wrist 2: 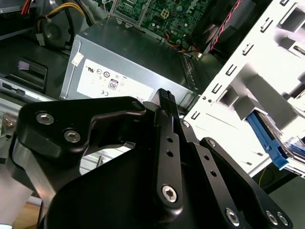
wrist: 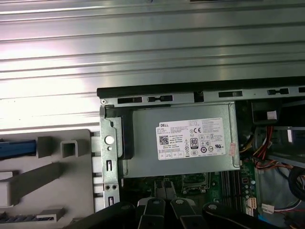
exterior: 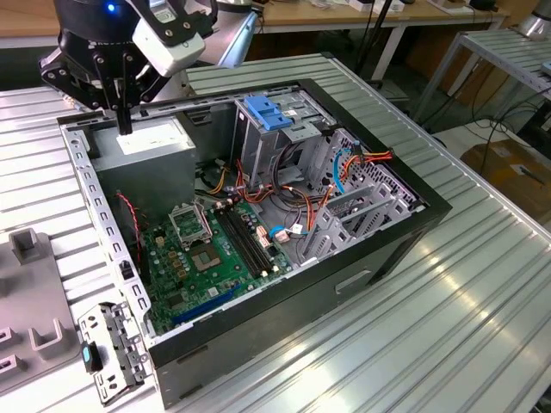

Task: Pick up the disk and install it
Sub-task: 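Reach for the disk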

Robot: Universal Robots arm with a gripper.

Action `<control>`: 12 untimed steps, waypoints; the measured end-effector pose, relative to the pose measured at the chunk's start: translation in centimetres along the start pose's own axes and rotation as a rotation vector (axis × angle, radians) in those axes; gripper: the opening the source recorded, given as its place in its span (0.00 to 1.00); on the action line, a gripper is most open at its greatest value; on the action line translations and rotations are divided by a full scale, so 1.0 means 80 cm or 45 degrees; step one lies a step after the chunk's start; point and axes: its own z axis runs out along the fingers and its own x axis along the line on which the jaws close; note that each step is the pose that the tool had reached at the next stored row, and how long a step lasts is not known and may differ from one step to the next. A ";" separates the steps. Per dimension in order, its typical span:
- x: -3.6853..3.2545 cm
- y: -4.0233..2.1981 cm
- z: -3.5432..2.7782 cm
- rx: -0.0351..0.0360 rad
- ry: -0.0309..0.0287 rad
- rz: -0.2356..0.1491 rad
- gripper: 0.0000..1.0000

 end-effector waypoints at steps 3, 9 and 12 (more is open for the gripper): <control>0.0023 -0.0002 0.0001 0.0000 0.0005 0.000 0.11; 0.0077 -0.0006 0.0002 0.0001 0.0017 0.000 0.11; 0.0099 -0.0008 0.0003 0.0001 0.0021 0.000 0.11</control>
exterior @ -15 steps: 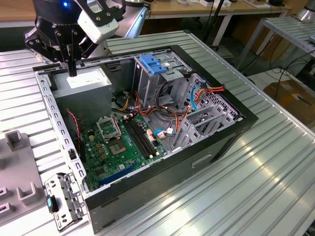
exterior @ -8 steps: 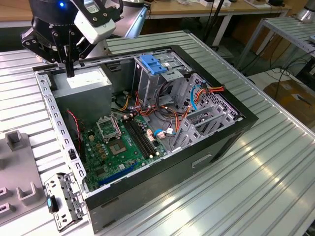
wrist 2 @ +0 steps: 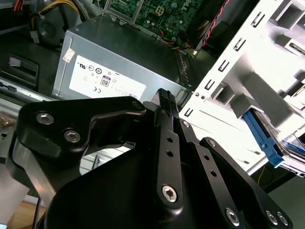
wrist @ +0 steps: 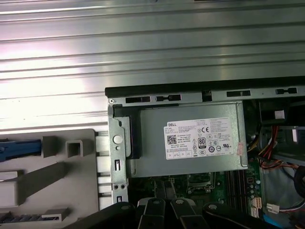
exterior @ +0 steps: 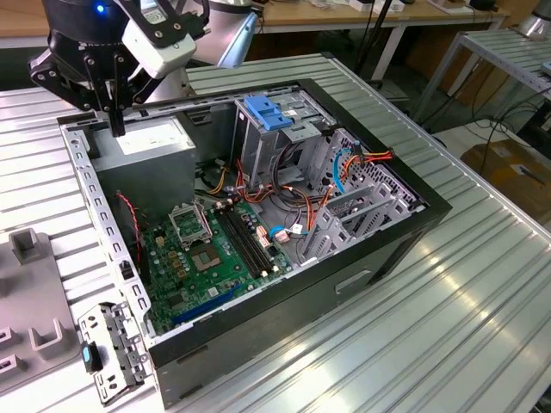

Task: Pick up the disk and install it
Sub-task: 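Reach for the disk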

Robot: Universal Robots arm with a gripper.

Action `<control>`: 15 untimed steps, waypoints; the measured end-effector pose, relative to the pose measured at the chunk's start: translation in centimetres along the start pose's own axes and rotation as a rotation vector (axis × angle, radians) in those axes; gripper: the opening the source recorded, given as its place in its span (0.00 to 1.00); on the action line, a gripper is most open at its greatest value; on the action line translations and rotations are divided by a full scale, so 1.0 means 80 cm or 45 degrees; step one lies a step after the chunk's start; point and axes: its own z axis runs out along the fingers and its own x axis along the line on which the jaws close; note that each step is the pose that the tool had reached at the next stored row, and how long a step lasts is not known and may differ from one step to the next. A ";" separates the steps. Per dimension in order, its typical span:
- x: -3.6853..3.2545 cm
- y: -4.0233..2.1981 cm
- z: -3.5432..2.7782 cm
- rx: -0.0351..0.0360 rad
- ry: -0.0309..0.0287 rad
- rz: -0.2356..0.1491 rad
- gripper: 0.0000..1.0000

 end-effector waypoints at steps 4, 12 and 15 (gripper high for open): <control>0.0031 -0.0003 0.0000 0.0000 0.0008 0.000 0.11; 0.0088 -0.0007 0.0001 0.0002 0.0026 0.000 0.11; 0.0126 -0.0010 0.0002 0.0003 0.0036 0.000 0.11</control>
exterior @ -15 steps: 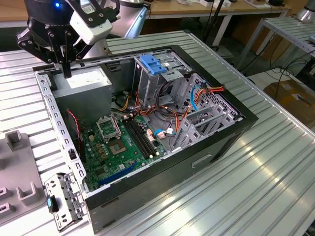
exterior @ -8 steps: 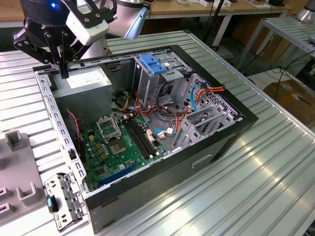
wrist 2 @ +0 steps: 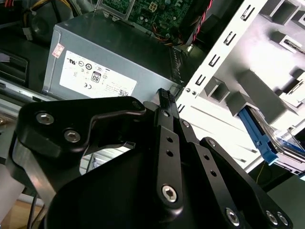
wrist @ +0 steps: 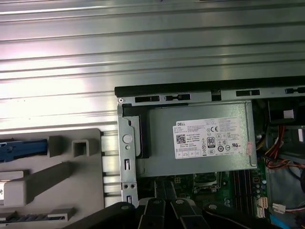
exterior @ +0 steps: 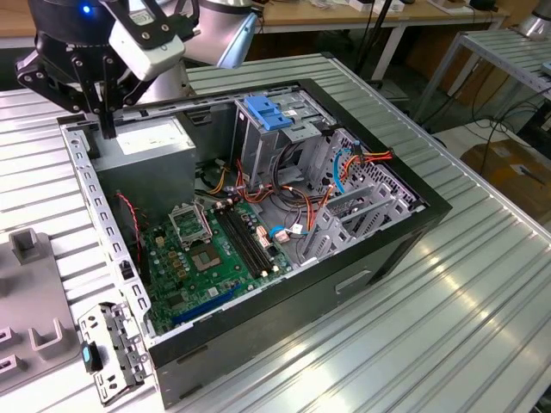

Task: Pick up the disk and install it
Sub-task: 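Reach for the disk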

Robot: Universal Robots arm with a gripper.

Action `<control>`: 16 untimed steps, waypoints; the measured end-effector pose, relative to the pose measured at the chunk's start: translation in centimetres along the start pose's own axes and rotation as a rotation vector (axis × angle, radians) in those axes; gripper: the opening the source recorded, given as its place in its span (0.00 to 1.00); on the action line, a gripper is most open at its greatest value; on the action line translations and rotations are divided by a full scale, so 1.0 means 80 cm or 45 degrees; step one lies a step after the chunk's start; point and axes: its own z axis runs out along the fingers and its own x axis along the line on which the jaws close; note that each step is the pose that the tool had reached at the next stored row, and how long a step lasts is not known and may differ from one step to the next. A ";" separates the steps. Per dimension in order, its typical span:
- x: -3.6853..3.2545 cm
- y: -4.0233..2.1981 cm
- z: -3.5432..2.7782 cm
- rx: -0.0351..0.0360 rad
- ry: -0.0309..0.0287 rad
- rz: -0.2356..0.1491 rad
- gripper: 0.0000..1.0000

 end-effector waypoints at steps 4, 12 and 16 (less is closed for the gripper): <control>0.0022 -0.0002 0.0000 0.0002 0.0014 0.000 0.11; 0.0062 -0.0005 0.0003 0.0003 0.0038 0.000 0.11; 0.0084 -0.0007 0.0003 0.0005 0.0051 0.000 0.11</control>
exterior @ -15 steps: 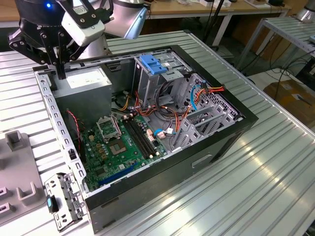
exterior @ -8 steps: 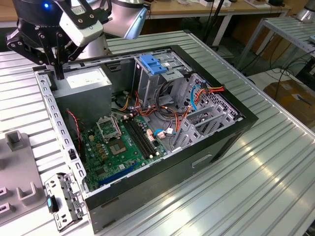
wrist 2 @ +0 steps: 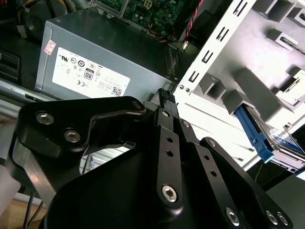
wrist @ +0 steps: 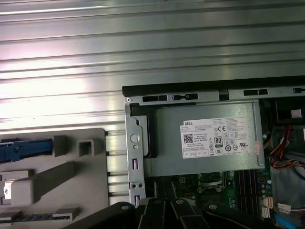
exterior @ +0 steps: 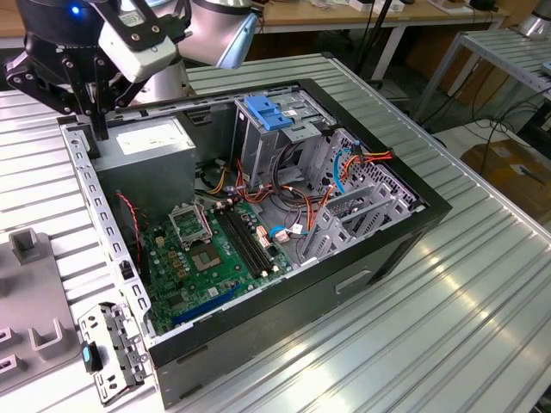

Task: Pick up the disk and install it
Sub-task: 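Reach for the disk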

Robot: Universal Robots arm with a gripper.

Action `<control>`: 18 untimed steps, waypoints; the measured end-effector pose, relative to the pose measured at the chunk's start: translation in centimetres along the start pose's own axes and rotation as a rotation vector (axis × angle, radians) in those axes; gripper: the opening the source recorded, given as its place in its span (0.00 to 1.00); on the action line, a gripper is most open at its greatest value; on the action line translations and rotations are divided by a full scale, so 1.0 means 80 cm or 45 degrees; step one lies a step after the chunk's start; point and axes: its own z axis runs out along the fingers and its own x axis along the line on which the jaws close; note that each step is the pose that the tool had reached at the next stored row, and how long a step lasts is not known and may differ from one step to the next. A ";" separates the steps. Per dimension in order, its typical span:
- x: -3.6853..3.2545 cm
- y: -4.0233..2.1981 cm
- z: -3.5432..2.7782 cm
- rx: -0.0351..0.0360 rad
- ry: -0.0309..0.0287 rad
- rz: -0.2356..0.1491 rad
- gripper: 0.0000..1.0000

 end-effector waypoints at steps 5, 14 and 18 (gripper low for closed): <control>0.0020 -0.0001 0.0001 0.0001 0.0014 0.000 0.11; 0.0066 -0.0005 0.0005 0.0002 0.0044 0.000 0.11; 0.0092 -0.0007 0.0006 0.0005 0.0062 0.000 0.11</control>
